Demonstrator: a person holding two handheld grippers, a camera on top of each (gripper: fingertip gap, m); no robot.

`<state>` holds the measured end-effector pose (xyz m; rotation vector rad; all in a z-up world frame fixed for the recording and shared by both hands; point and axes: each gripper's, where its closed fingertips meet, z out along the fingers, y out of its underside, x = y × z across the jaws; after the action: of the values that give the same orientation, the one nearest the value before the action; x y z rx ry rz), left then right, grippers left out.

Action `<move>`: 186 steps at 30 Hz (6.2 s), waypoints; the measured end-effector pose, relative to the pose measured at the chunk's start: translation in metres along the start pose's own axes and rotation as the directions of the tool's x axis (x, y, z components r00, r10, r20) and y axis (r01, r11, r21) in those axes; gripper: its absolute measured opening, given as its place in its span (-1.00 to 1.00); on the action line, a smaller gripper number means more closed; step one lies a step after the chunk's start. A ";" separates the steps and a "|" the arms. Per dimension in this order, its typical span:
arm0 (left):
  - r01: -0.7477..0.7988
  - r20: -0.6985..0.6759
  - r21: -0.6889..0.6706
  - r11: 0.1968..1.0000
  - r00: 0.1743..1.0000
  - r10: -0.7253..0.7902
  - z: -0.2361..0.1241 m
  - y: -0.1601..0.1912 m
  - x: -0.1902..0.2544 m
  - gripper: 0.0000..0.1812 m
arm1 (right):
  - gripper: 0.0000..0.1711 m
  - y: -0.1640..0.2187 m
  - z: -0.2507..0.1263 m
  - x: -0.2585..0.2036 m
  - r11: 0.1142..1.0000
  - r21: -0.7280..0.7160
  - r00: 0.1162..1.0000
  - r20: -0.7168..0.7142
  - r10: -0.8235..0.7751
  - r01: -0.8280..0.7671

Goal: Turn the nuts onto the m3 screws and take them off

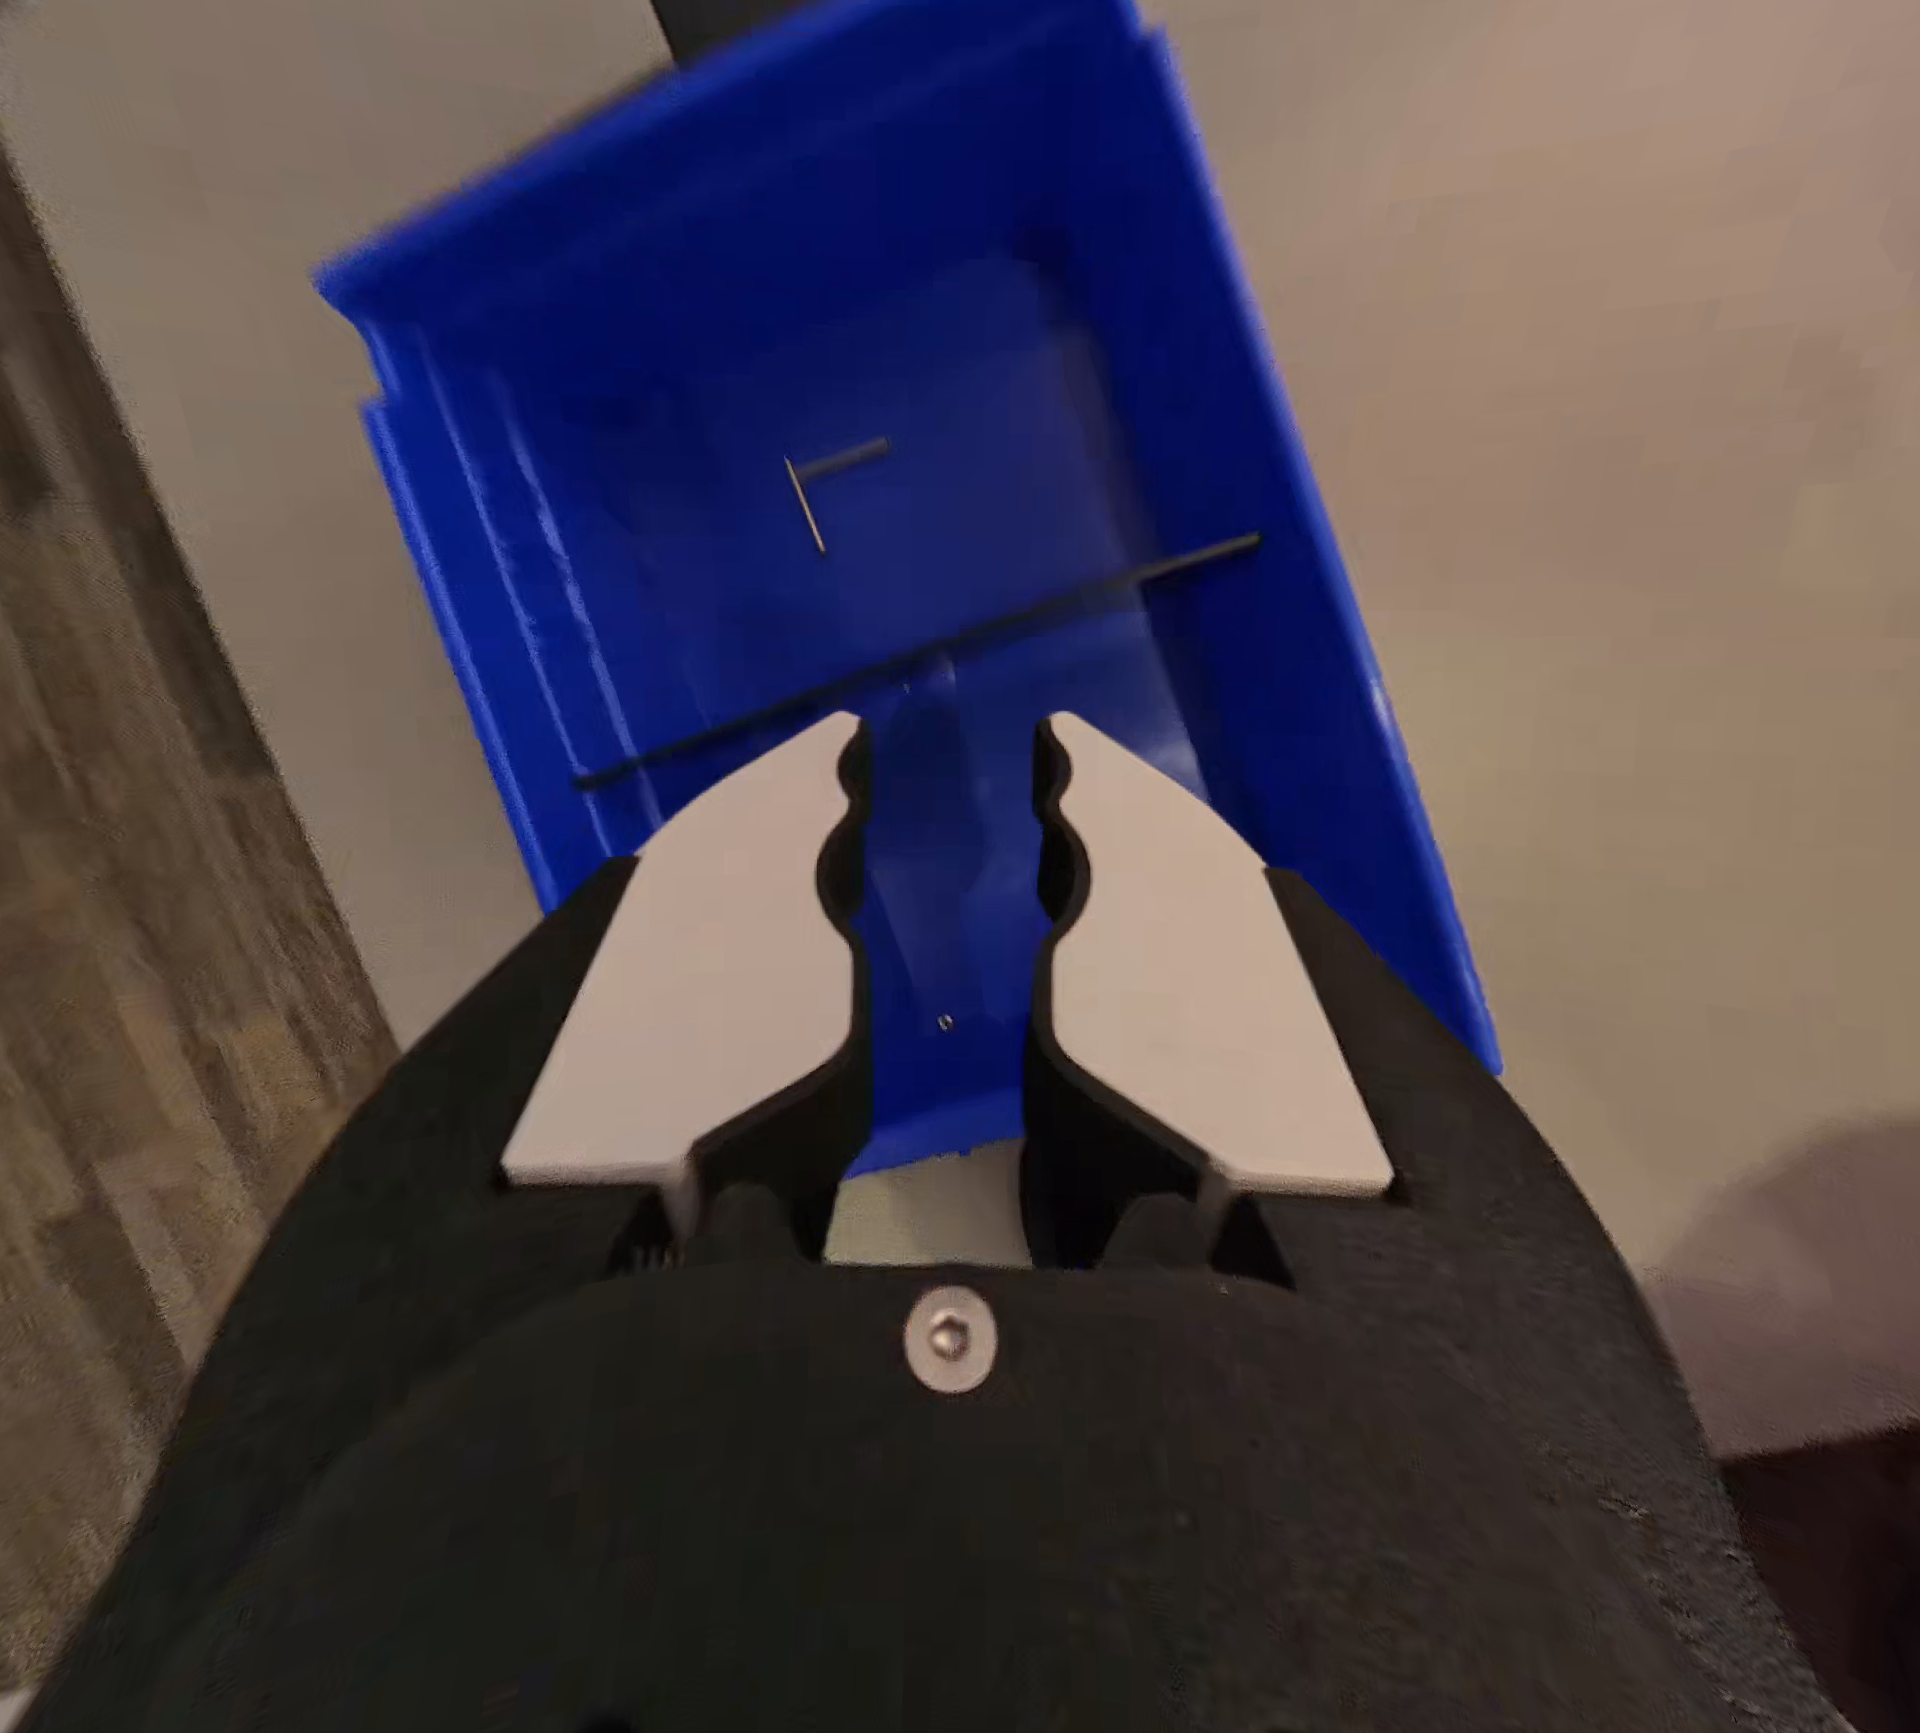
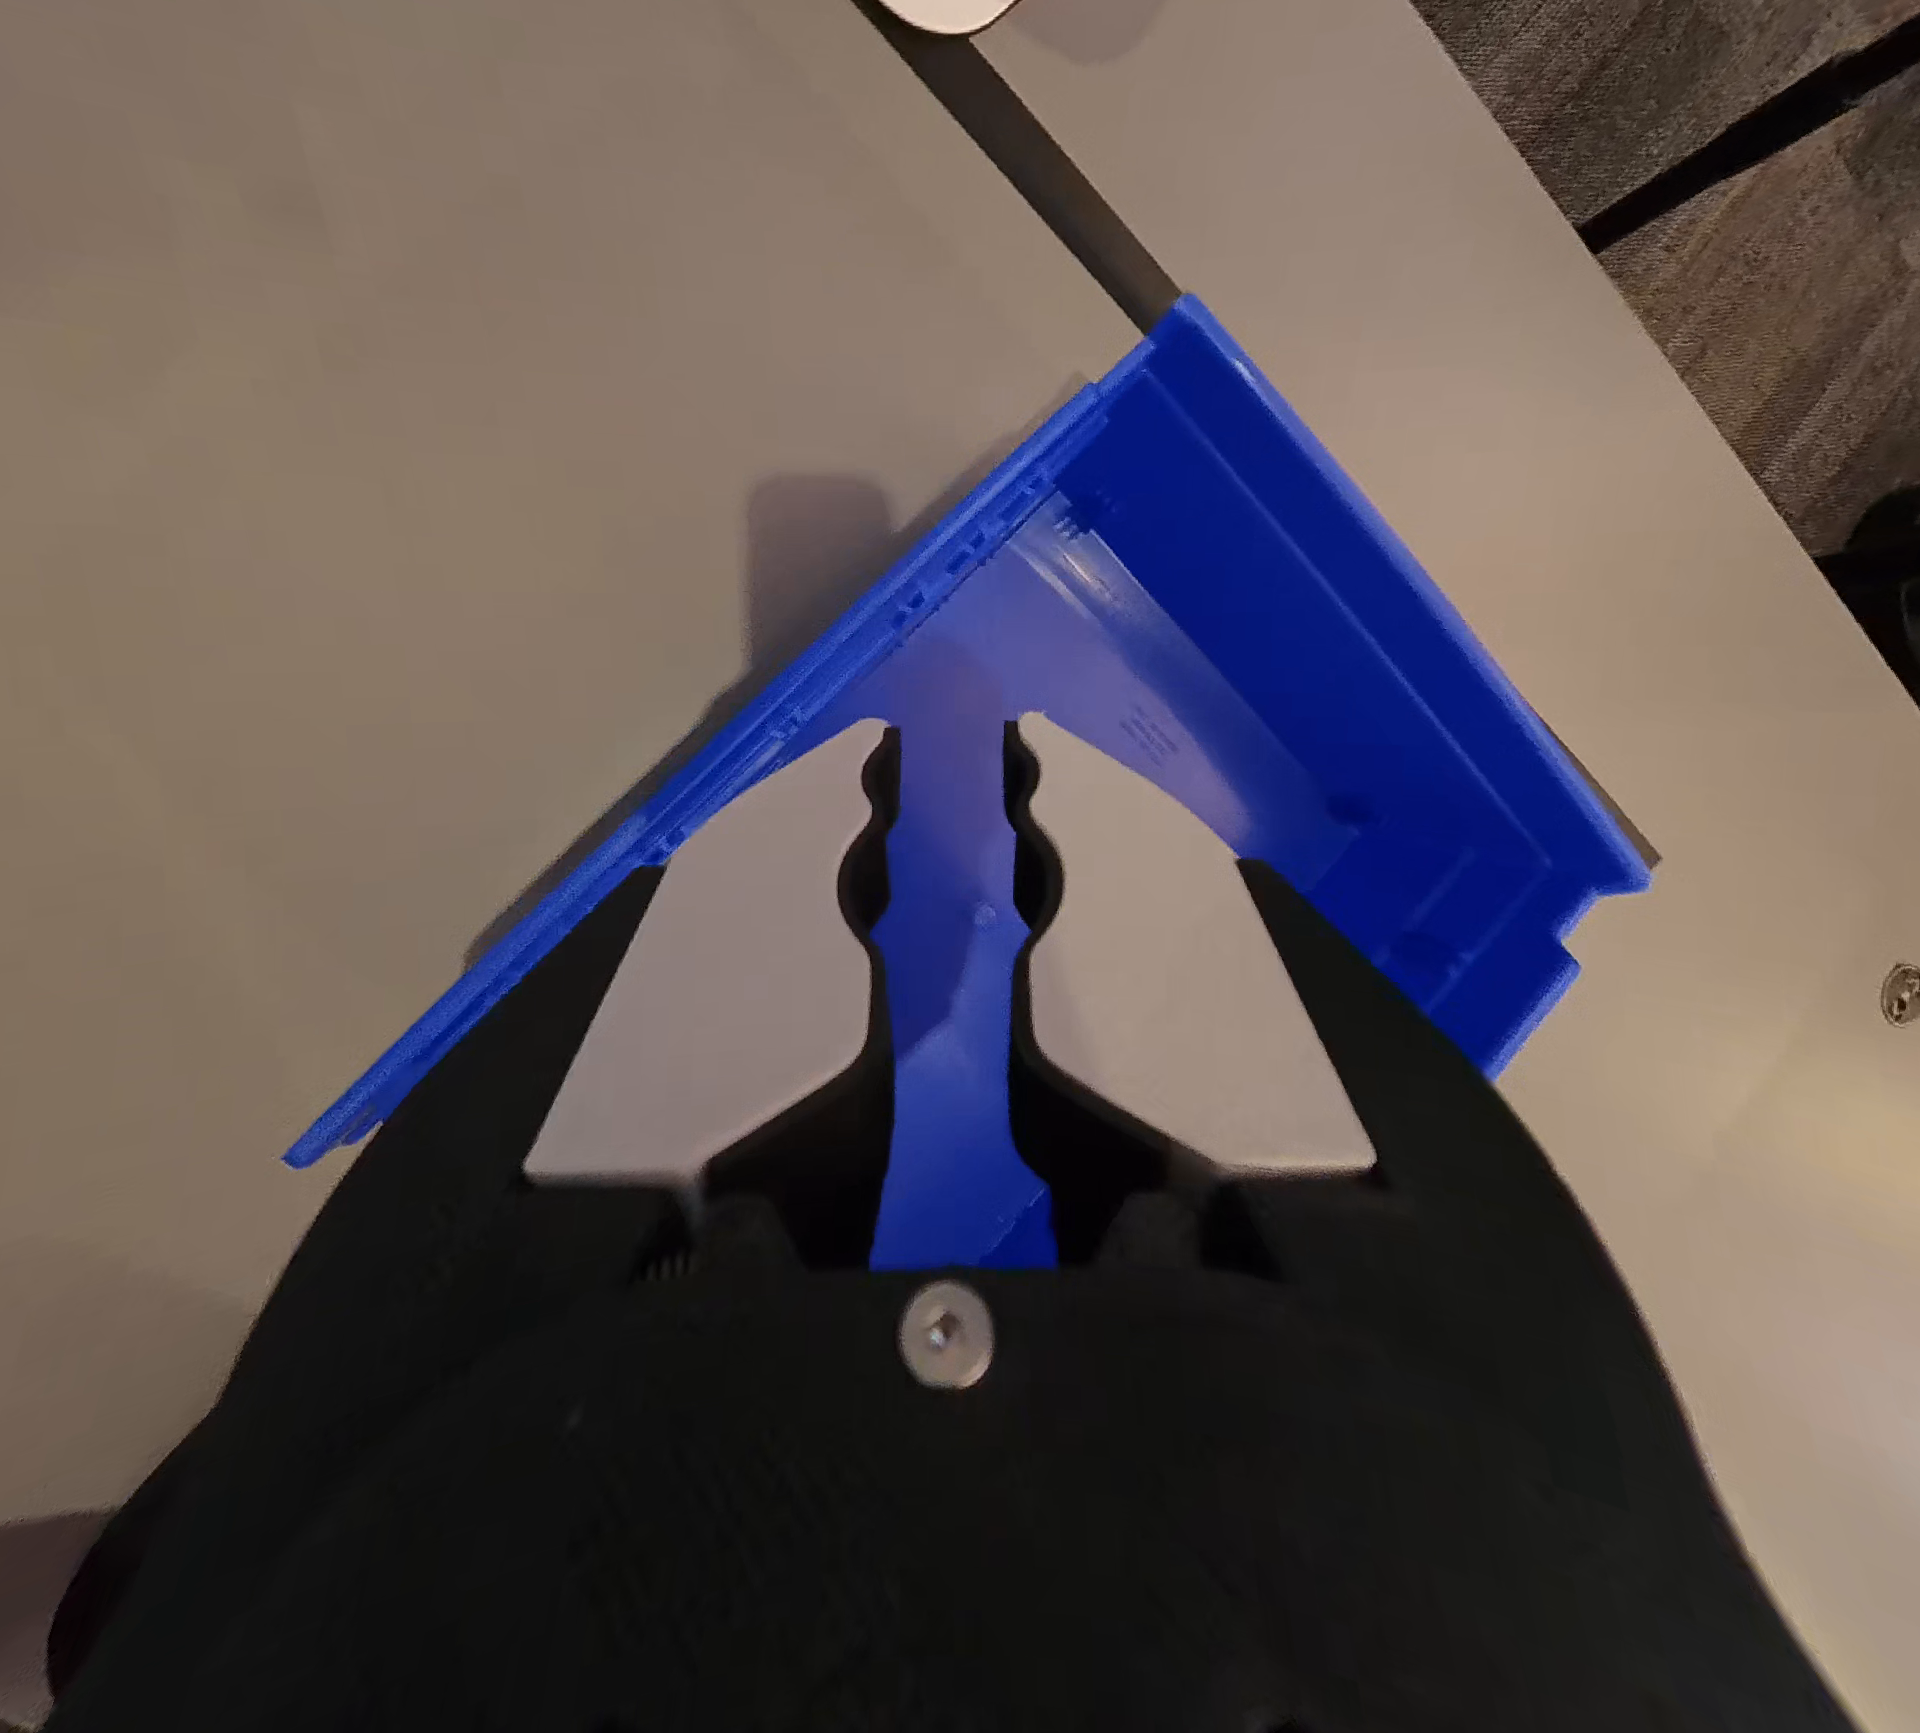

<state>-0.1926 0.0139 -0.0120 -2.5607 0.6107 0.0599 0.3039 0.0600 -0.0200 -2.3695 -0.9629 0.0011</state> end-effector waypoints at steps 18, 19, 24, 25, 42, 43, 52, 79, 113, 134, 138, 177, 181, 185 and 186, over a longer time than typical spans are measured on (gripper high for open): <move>0.149 0.017 -0.495 0.856 0.987 -0.162 0.081 0.101 -0.038 -0.69 | -0.75 -0.002 0.007 -0.010 0.999 -0.016 0.999 0.023 -0.044 0.045; 0.148 0.021 -0.504 0.851 0.987 -0.159 0.084 0.102 -0.038 -0.68 | -0.75 -0.002 0.007 -0.010 0.999 -0.019 0.999 0.023 -0.048 0.048; 0.140 0.041 -0.548 0.825 0.989 -0.140 0.096 0.107 -0.038 -0.67 | -0.75 -0.002 0.011 -0.013 0.997 -0.034 0.998 0.024 -0.064 0.065; 0.137 0.043 -0.556 0.820 0.990 -0.137 0.097 0.108 -0.038 -0.67 | -0.75 -0.002 0.011 -0.013 0.997 -0.035 0.998 0.025 -0.065 0.066; 0.107 0.023 -0.572 0.813 0.993 -0.114 0.111 0.115 -0.044 -0.71 | -0.75 0.002 0.016 -0.018 0.992 -0.073 0.994 0.024 -0.103 0.104; 0.107 0.020 -0.571 0.814 0.993 -0.117 0.111 0.115 -0.044 -0.72 | -0.75 0.002 0.016 -0.018 0.992 -0.074 0.994 0.023 -0.105 0.106; 0.120 -0.027 -0.566 0.816 0.986 -0.163 0.112 0.115 -0.037 -0.85 | -0.75 0.002 0.017 -0.022 0.988 -0.082 0.991 0.028 -0.128 0.130; 0.052 -0.074 -0.571 0.819 0.991 -0.115 0.109 0.114 -0.030 -0.97 | -0.75 0.005 0.020 -0.025 0.981 -0.109 0.987 0.027 -0.157 0.159; -0.048 -0.184 -0.548 0.835 0.981 -0.064 0.109 0.113 -0.011 -0.85 | -0.75 0.011 0.024 -0.028 0.970 -0.154 0.982 0.039 -0.184 0.188; -0.036 -0.140 -0.586 0.810 0.989 -0.057 0.109 0.113 -0.011 -0.86 | -0.75 0.013 0.025 -0.029 0.967 -0.164 0.980 0.042 -0.193 0.197; -0.030 -0.134 -0.597 0.801 0.989 -0.062 0.109 0.113 -0.009 -0.90 | -0.75 0.014 0.025 -0.029 0.966 -0.167 0.980 0.042 -0.194 0.199; -0.623 -0.178 0.019 0.782 0.767 0.616 0.107 -0.045 0.260 -0.94 | -0.78 0.011 0.019 -0.040 0.956 -0.154 0.968 0.061 -0.243 0.250; -0.629 -0.267 0.010 0.778 0.748 0.608 0.130 -0.035 0.280 -0.94 | -0.78 0.011 0.016 -0.042 0.954 -0.148 0.965 0.064 -0.253 0.260; -0.648 -0.270 0.003 0.761 0.733 0.625 0.138 -0.032 0.285 -0.94 | -0.78 0.010 0.014 -0.044 0.954 -0.140 0.964 0.070 -0.258 0.265; -0.651 -0.278 0.007 0.759 0.728 0.626 0.137 -0.031 0.287 -0.94 | -0.78 0.010 0.014 -0.044 0.953 -0.141 0.963 0.072 -0.259 0.267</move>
<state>0.0889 -0.0140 -0.1617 -2.3264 1.6187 -0.0227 0.2748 0.0331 -0.0465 -2.3657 -1.3405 -0.1152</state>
